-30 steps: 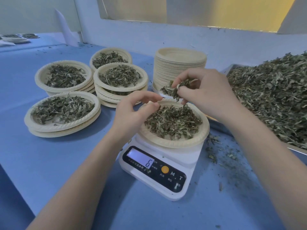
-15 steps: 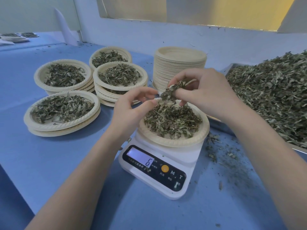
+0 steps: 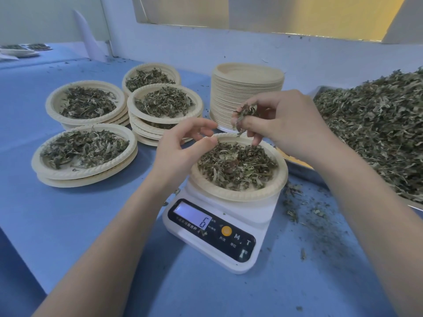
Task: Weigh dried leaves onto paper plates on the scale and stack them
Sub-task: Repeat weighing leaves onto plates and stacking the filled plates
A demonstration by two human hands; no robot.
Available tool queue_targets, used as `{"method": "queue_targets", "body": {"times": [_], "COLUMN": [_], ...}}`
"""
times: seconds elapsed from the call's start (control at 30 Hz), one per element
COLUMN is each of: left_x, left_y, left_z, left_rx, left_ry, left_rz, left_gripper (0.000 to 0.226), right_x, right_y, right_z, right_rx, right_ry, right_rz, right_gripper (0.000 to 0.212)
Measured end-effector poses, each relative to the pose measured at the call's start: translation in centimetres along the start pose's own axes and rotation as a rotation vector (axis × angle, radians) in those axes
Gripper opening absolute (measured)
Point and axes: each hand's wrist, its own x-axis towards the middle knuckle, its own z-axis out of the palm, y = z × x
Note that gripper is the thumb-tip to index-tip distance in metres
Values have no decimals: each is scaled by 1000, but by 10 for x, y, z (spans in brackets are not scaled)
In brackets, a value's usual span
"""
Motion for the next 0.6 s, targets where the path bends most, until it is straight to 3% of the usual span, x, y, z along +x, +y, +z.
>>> {"method": "queue_targets", "body": {"times": [0.6], "left_x": [0], "left_y": [-1], "left_z": [0], "left_rx": [4], "left_ry": [-10], "left_rz": [8], "left_gripper": [22], "right_x": [-3], "right_y": [-3], "right_z": [2], "right_rx": [-80], "right_ry": [-33], "right_rz": [39], "right_gripper": [8]}}
